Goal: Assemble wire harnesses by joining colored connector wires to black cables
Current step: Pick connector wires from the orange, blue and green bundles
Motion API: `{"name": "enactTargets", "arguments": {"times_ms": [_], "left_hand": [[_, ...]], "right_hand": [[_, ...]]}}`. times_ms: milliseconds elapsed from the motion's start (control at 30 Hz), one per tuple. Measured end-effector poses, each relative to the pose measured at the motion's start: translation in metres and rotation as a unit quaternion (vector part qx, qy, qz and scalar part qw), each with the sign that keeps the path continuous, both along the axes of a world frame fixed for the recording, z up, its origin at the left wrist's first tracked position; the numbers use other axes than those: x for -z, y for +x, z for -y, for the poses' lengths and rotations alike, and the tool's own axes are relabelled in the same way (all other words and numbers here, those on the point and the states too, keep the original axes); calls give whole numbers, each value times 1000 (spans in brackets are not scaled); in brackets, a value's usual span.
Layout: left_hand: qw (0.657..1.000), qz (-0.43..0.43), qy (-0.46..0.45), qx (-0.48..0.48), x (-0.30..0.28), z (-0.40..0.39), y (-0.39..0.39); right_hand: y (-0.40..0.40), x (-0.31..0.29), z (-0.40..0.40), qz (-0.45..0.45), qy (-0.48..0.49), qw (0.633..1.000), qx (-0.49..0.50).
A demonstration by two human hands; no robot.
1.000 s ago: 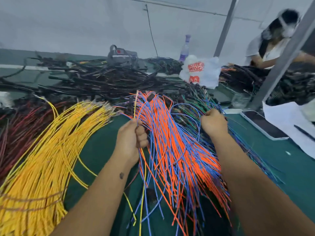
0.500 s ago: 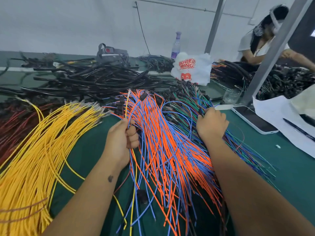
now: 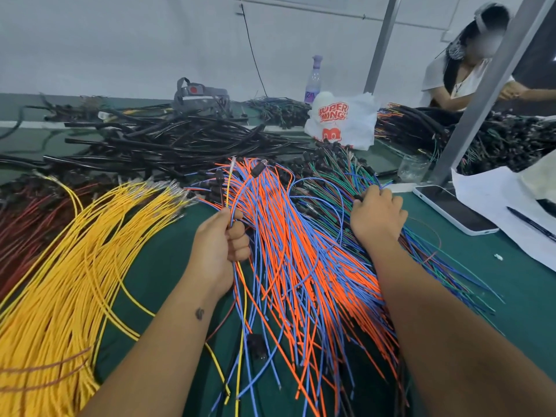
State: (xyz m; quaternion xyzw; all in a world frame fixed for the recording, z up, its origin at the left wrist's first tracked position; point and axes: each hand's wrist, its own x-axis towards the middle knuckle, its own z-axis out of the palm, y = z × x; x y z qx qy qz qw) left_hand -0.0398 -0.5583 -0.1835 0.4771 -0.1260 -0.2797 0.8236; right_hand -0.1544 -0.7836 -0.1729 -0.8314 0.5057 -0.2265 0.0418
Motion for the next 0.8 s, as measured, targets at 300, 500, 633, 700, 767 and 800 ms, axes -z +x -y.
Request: {"name": "enactTargets", "arguments": {"times_ms": [300, 500, 633, 700, 767, 800], "left_hand": [[1000, -21, -9, 16, -1, 2, 1], [998, -43, -24, 32, -3, 0, 1], [998, -39, -26, 35, -3, 0, 0], [998, -35, -24, 35, -3, -1, 0], [998, -36, -27, 38, -3, -1, 0], [998, -38, -29, 40, -3, -1, 0]], "right_hand": [[2, 6, 4, 1, -29, 999, 22], [3, 7, 2, 113, -128, 985, 30], [0, 6, -1, 285, -83, 955, -7], [-2, 5, -2, 371, -60, 927, 0], [-4, 3, -2, 456, -49, 888, 17], [-4, 2, -1, 489, -44, 871, 25]]}}
